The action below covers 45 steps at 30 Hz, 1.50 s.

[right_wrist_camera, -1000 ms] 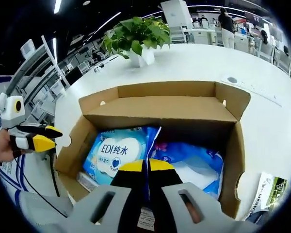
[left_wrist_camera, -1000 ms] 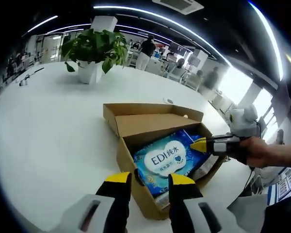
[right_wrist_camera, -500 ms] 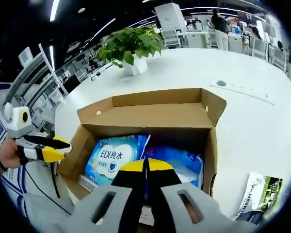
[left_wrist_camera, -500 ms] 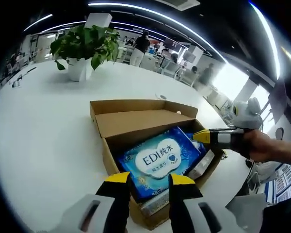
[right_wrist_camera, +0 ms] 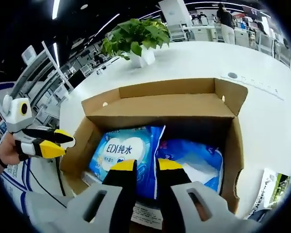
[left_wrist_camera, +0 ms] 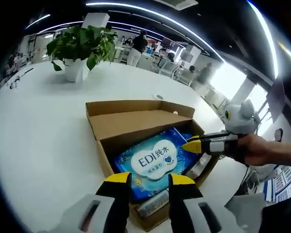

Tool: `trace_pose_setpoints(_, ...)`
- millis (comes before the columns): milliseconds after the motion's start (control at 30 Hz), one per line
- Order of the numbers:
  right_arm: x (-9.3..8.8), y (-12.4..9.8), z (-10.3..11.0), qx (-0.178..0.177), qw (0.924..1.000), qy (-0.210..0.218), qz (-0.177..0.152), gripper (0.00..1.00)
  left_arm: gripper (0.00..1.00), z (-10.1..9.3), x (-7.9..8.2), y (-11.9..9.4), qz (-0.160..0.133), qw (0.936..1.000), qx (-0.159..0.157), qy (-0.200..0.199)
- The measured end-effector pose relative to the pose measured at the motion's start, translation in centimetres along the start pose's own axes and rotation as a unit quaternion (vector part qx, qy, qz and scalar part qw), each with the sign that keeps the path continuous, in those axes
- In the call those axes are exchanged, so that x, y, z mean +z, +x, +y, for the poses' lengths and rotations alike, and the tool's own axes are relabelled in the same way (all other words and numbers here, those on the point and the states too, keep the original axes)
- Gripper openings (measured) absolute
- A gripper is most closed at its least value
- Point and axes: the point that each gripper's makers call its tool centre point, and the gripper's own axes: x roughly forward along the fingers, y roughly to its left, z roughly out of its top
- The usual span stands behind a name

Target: Operate the shoe box by opening the lid, removing the specified soft item, and placing it in the target area until the item is outside and the box remains undamaged.

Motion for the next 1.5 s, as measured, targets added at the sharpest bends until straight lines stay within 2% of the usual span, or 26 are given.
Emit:
trace_pose_setpoints(100, -0.6, 0.5, -0.1, -0.005, 0.9998, -0.014, 0.012, 0.05, 0.3, 0.0, -0.2, 0.0, 0.003, 1.0, -0.002, -0.001)
trace_pose_setpoints(167, -0.8, 0.5, 0.2, -0.006, 0.9989, -0.044, 0.011, 0.04, 0.3, -0.2, -0.2, 0.1, 0.001, 1.0, -0.007, -0.004)
trace_pose_setpoints(200, -0.9, 0.5, 0.5, -0.006, 0.9988, -0.047, 0.013, 0.03, 0.3, -0.3, -0.2, 0.2, 0.001, 0.9999, -0.009, -0.006)
trace_pose_setpoints(267, -0.9, 0.4, 0.3, -0.018, 0.9962, -0.084, 0.013, 0.02, 0.3, -0.5, -0.3, 0.4, 0.003, 0.9999, -0.012, -0.007)
trace_pose_setpoints(333, -1.0, 0.4, 0.6, -0.019, 0.9955, -0.091, 0.018, 0.01, 0.3, -0.6, -0.5, 0.5, 0.007, 0.9999, -0.014, -0.004)
trace_pose_setpoints(367, -1.0, 0.3, 0.0, -0.034, 0.9928, -0.112, 0.022, 0.0, 0.3, -0.7, -0.5, 0.6, 0.009, 0.9998, -0.015, -0.004)
trace_pose_setpoints(467, -0.7, 0.1, -0.2, -0.049, 0.9894, -0.135, 0.022, 0.0, 0.3, -0.9, -0.5, 0.7, 0.01, 0.9998, -0.019, -0.003)
trace_pose_setpoints(633, -0.1, -0.7, -1.2, -0.067, 0.9899, -0.124, 0.014, 0.0, 0.3, -1.4, -0.4, 1.0, 0.009, 0.9995, -0.029, -0.012)
trace_pose_setpoints(1000, 0.8, -3.3, -3.7, -0.103, 0.9886, -0.109, 0.005, 0.0, 0.3, -2.2, -1.4, 3.1, 0.034, 0.999, -0.027, 0.003)
trace_pose_setpoints(1133, 0.9, -4.0, -4.2, -0.108, 0.9883, -0.107, 0.005, 0.0, 0.3, -2.5, -1.4, 3.9, 0.042, 0.9988, -0.027, 0.002)
trace_pose_setpoints(1233, 1.0, -4.5, -4.6, -0.114, 0.9883, -0.102, 0.003, 0.0, 0.3, -2.4, -1.9, 4.9, 0.061, 0.998, -0.019, -0.001)
trace_pose_setpoints(1367, 0.9, -4.7, -4.6, -0.112, 0.9886, -0.101, 0.003, 0.0, 0.3, -2.8, -1.5, 5.9, 0.058, 0.9977, -0.028, -0.021)
trace_pose_setpoints(1500, 0.8, -4.8, -4.7, -0.111, 0.9892, -0.096, 0.004, 0.0, 0.3, -2.7, -1.8, 6.8, 0.07, 0.9972, -0.021, -0.017)
